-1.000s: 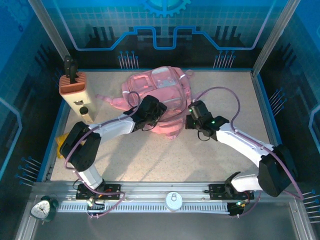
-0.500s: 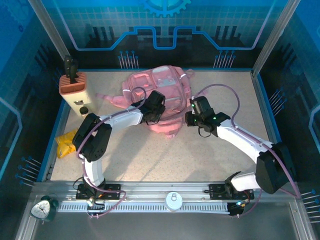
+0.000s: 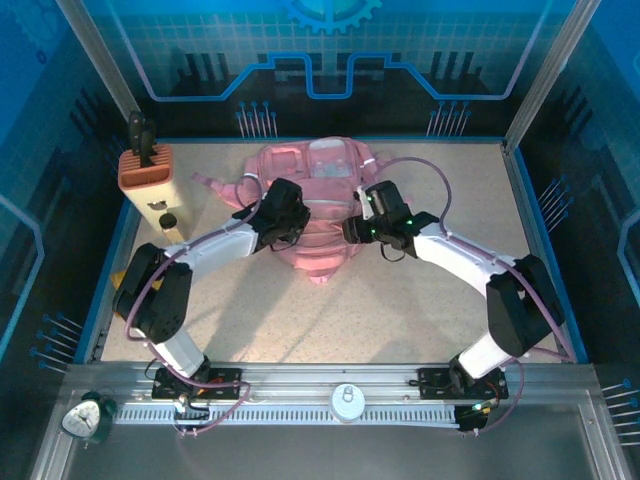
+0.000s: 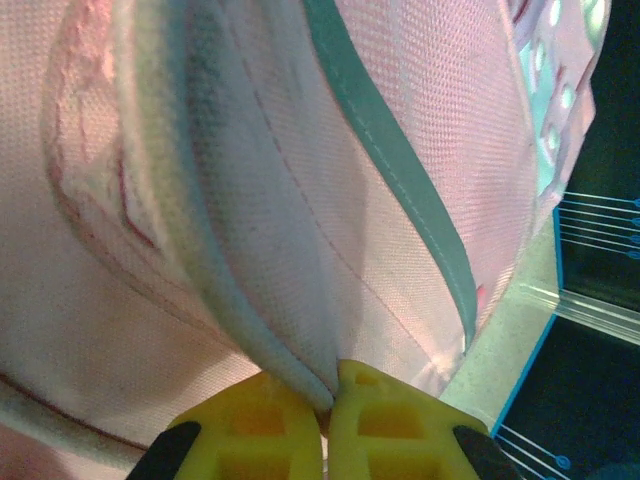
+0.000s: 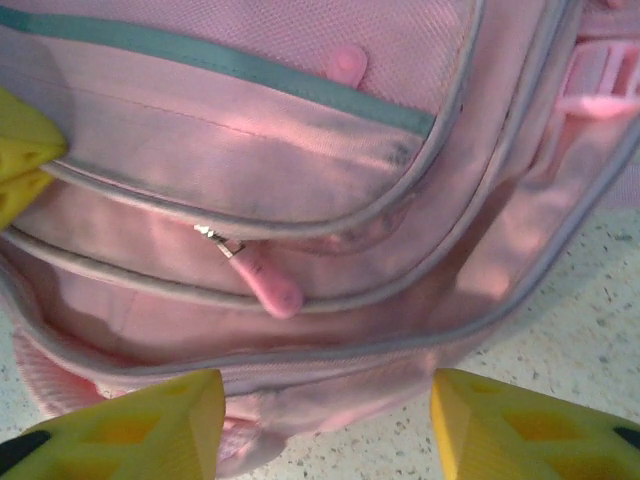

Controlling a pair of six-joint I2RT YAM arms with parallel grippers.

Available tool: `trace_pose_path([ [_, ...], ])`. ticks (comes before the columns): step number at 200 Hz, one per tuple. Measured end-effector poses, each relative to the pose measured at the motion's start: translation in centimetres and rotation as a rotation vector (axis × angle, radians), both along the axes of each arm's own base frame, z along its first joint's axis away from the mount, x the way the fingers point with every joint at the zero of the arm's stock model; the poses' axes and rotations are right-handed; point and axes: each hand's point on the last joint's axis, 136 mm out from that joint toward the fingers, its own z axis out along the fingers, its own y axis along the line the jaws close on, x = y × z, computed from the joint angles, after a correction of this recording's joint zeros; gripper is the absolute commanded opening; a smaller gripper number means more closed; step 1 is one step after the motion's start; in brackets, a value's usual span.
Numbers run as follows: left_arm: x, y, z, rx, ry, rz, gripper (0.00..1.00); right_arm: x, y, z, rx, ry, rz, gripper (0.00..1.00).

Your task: Pack the student bag

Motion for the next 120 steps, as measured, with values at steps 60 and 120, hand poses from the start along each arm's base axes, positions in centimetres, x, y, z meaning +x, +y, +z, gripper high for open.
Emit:
trace_pose_path([
  [60, -1.0, 1.1, 1.0, -0.055, 0.001, -0.013, 0.0, -0.6, 4.9, -1.9, -0.04, 0.001, 0.138, 0.64],
  [120, -1.2, 1.0, 1.0, -0.07, 0.002, -0.021, 0.0, 0.4, 5.8, -2.9, -0.048, 0.006, 0.136, 0.58],
])
